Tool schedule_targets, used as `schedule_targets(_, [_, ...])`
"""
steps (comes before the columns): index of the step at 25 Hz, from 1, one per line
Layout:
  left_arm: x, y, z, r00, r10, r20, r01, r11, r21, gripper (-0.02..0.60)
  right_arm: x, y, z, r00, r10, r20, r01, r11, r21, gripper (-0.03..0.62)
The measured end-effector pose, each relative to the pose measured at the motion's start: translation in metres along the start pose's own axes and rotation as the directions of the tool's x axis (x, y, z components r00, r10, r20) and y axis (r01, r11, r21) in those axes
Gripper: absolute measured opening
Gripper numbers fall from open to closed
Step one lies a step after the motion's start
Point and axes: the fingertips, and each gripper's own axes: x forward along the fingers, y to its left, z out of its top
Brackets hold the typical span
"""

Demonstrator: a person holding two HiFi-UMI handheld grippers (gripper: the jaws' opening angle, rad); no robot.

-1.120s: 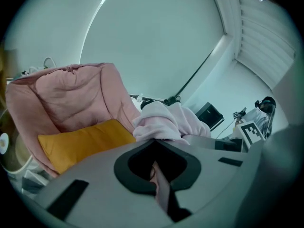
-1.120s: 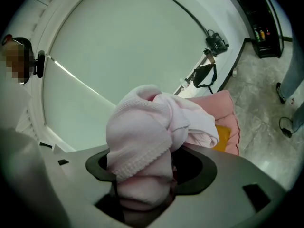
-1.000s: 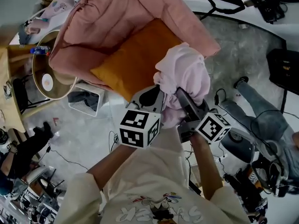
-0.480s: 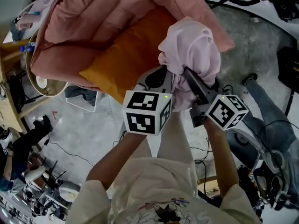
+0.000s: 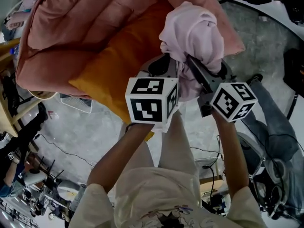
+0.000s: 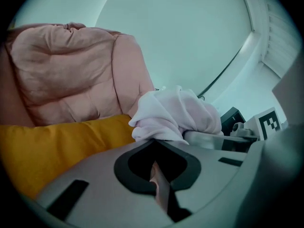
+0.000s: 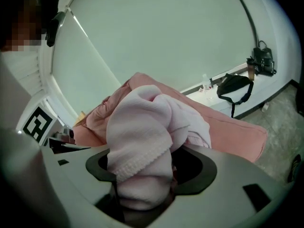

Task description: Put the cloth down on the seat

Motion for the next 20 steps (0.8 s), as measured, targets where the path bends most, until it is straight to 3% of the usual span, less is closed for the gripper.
schedule_targets(5, [0.022,0.015,-0.008,1.000,0.013,-0.028,-0.014,0.999,-0.044,0.005,0.022,-0.012,-0.003,0.999,0.012,-0.034,-0.014,0.997,-0.072,0.322])
schedule_targets(13, [0.059,0.042,-0.006,0.995,0.063,-0.080,-0.067,0.997,-0.050,0.005,0.066,-0.035,-0.008,0.998,0.017,-0.063,-0.024,0.994,-0.107,0.322])
schedule_targets(20, [0.088,0.053,-0.011,0.990,0.043,-0.136,-0.052,0.997,-0.064,0.005,0.091,-0.067,-0.016,0.992,-0.058,-0.109,0.044,0.991,-0.129,0.322])
